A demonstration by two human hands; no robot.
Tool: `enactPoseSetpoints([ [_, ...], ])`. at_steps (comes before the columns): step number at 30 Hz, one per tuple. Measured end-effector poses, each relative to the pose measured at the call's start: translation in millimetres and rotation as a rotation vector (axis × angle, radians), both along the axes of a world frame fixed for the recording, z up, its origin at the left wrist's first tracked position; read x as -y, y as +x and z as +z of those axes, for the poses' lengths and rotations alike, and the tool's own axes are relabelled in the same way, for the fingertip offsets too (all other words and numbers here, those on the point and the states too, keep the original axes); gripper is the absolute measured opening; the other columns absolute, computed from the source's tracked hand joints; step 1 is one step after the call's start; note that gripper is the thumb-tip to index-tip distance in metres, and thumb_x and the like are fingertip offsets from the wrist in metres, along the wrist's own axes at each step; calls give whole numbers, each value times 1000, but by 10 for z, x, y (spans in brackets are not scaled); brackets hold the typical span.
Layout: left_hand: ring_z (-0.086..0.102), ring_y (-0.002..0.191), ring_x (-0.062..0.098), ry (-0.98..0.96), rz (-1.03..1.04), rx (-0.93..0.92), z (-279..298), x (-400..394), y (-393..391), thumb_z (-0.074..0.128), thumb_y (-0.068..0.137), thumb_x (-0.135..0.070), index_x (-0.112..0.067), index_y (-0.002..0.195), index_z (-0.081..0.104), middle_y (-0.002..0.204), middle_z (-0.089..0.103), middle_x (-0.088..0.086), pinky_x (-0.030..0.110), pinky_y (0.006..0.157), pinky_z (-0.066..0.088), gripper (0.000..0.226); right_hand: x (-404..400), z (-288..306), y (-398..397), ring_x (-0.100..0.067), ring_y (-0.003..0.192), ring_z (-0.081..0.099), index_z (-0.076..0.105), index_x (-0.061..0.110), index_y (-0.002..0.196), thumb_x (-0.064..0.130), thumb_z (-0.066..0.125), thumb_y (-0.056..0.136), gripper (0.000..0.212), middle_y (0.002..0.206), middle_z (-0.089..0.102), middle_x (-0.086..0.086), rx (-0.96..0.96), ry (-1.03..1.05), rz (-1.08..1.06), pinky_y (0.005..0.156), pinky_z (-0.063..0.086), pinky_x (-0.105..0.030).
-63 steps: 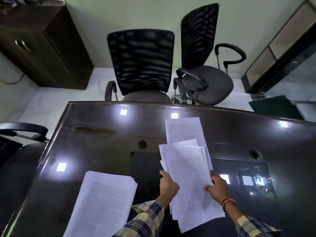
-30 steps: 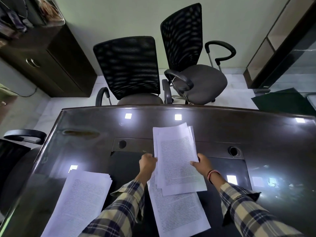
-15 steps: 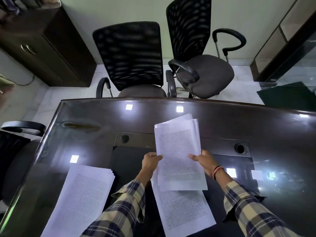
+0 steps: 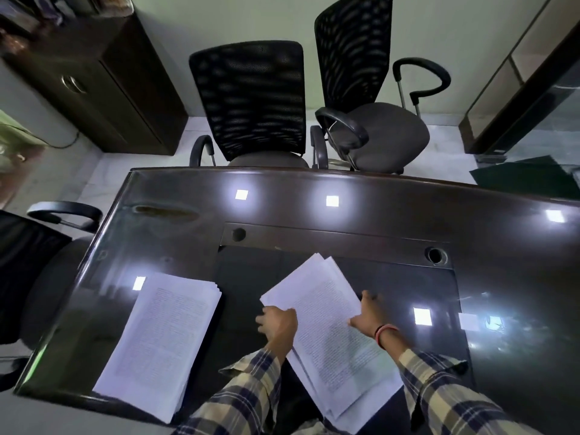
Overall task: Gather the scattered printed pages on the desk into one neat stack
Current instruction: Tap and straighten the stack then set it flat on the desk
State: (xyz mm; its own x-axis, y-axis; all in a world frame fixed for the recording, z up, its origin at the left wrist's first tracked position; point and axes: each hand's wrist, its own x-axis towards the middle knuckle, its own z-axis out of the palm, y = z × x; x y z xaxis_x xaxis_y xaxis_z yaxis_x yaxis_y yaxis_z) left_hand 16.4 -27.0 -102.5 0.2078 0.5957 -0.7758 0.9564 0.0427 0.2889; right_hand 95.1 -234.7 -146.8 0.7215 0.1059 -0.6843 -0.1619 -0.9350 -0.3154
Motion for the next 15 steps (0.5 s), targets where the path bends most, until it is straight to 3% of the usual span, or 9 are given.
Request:
enactPoseSetpoints([
  [3, 50, 129, 38, -132, -5, 98, 113, 108, -171, 64, 93, -15, -1, 146, 34, 148, 33, 22, 46, 108, 48, 62, -48, -23, -212, -35, 112, 58, 34, 6, 135, 26, 88, 63, 92, 133, 44, -18, -34, 82, -86, 91, 52, -37],
  [5, 57, 113, 25, -174, 234, 111, 44, 143, -256, 64, 95, -17, -3, 146, 37, 140, 43, 16, 37, 104, 48, 60, -52, -41, -298, -33, 112, 61, 34, 3, 140, 23, 87, 62, 97, 131, 56, -17, -140, 158, -196, 90, 53, -38],
  [7, 58, 93, 22, -252, 165, 119, -34, 120, -369, 72, 89, -12, 1, 132, 49, 124, 56, 14, 35, 87, 51, 51, -27, -14, -344, -29, 104, 65, 50, 4, 122, 20, 88, 63, 72, 118, 64, -14, -176, 199, -267, 90, 56, -40],
  [10, 69, 92, 30, -314, 196, 216, 36, 18, -460, 82, 76, 3, 5, 110, 61, 114, 70, 18, 35, 68, 56, 40, 38, 92, -378, -21, 87, 68, 61, 9, 97, 11, 88, 67, 41, 100, 70, -9, -236, 287, -322, 79, 60, -38],
  [12, 74, 88, 30, -376, 158, 337, 190, -31, -468, 80, 75, 11, 6, 100, 70, 106, 76, 19, 34, 68, 59, 27, 87, 161, -400, -23, 86, 71, 68, 6, 96, 7, 88, 65, 37, 98, 75, -10, -258, 383, -372, 75, 60, -36],
  [15, 77, 91, 34, -456, 60, 534, 465, -153, -428, 81, 74, 11, 5, 98, 75, 101, 79, 17, 42, 75, 64, 25, 105, 347, -395, -28, 93, 76, 74, 3, 101, -1, 94, 56, 49, 105, 78, -15, -268, 632, -475, 80, 61, -39],
])
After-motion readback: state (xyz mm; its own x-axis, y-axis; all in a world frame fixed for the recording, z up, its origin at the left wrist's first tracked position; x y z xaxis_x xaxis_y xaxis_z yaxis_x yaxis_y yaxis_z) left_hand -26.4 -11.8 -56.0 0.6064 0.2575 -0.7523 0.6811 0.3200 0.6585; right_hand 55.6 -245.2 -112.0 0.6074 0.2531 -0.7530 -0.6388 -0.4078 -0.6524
